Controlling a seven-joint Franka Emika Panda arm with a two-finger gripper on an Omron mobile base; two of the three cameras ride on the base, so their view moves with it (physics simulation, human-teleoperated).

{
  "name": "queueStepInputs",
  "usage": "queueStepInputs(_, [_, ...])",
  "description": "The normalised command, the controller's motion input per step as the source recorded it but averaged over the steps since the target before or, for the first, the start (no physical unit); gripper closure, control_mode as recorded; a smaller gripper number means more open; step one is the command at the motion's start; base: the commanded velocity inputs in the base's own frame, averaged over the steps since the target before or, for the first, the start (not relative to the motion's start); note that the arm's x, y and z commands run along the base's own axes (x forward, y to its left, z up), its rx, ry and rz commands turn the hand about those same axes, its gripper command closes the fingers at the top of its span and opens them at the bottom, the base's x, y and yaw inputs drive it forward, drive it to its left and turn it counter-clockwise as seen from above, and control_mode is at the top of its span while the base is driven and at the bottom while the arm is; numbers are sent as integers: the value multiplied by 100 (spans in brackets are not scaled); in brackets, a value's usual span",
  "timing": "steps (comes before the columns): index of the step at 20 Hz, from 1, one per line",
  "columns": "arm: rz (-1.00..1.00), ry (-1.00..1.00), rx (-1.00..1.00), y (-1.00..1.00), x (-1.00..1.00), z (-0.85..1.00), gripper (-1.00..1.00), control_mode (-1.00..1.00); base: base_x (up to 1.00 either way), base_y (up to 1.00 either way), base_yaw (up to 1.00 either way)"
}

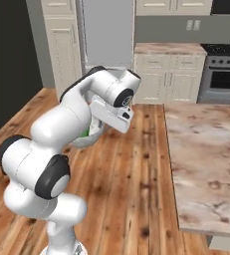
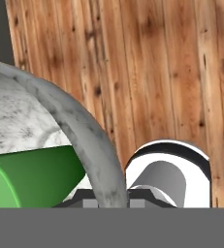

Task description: Place the cup inside the bowl on the dining table and move the bowl to any counter.

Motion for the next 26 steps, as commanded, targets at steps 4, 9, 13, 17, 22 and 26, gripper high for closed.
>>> queueStepInputs(4, [0, 0, 0, 0, 0, 0, 100, 100, 76, 56, -6])
queueStepInputs(9, [0, 0, 0, 0, 0, 0, 100, 100, 76, 58, -6])
queueStepInputs(13, [0, 0, 0, 0, 0, 0, 100, 100, 75, 56, -6])
queueStepInputs(17, [0, 0, 0, 0, 0, 0, 100, 100, 73, 46, -5])
queueStepInputs(22, [0, 0, 0, 0, 0, 0, 100, 100, 71, 30, -3])
queueStepInputs(26, [0, 0, 0, 0, 0, 0, 100, 100, 64, 23, 0])
